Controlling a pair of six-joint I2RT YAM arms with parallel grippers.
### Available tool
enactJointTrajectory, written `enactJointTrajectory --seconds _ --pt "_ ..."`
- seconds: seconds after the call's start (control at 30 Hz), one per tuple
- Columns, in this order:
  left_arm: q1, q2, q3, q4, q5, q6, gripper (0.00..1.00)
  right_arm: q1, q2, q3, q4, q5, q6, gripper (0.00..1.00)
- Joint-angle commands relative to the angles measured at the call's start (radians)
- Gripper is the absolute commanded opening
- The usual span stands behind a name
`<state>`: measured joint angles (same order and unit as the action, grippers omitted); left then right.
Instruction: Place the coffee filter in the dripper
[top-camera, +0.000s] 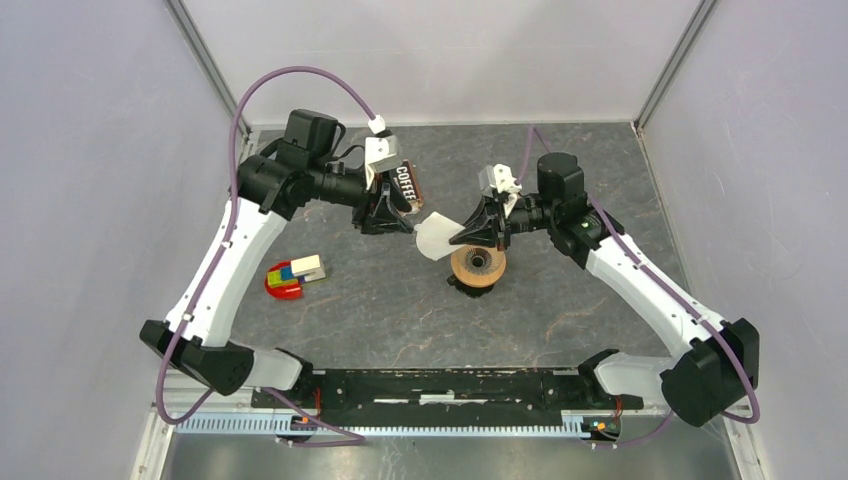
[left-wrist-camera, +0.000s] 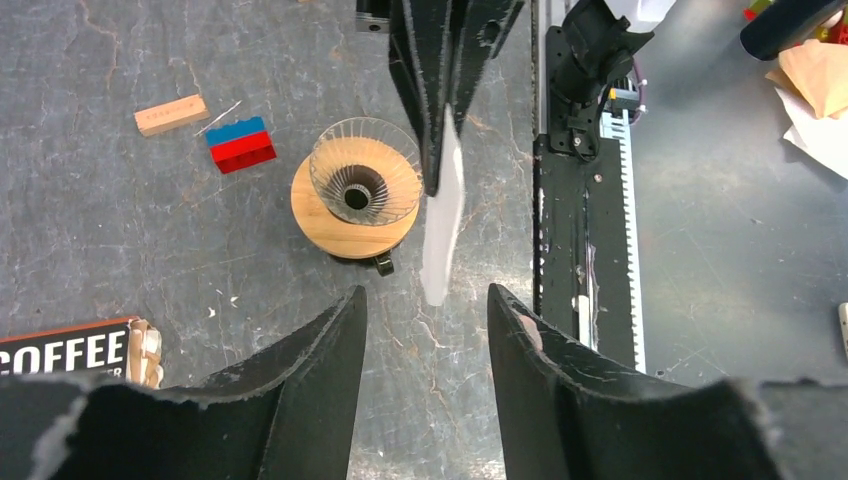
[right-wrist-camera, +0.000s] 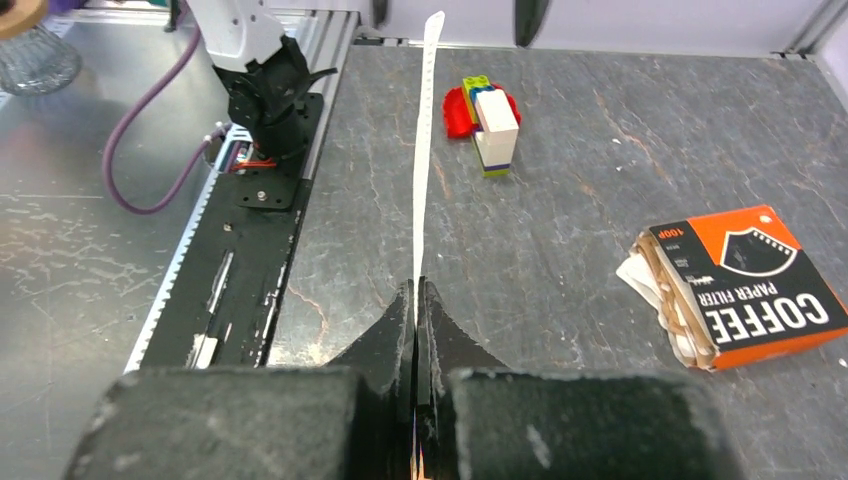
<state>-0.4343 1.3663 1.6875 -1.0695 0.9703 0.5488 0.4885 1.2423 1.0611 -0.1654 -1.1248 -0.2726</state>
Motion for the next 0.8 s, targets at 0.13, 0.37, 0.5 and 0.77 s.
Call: enactJointTrajectory --seconds 0.13,0.37,0.5,0.77 --pt "-0.004 0.021 -0.004 0.066 0.048 0.022 0.53 -0.015 -0.029 -0.025 0.138 -0.078 0.097 0.00" --pt "-0.008 0.014 -0.030 0.091 0.053 0.001 0.54 -0.017 -0.035 -0.035 0.157 -0.078 0.116 0.00" --pt "-0.009 0.010 -0.049 0.141 0.047 -0.035 0.53 -0.019 -0.040 -0.038 0.158 -0.082 0.121 0.00" --pt "-0.017 0.023 -0.034 0.163 0.041 -0.058 0.51 -0.019 -0.039 -0.043 0.188 -0.089 0.138 0.00"
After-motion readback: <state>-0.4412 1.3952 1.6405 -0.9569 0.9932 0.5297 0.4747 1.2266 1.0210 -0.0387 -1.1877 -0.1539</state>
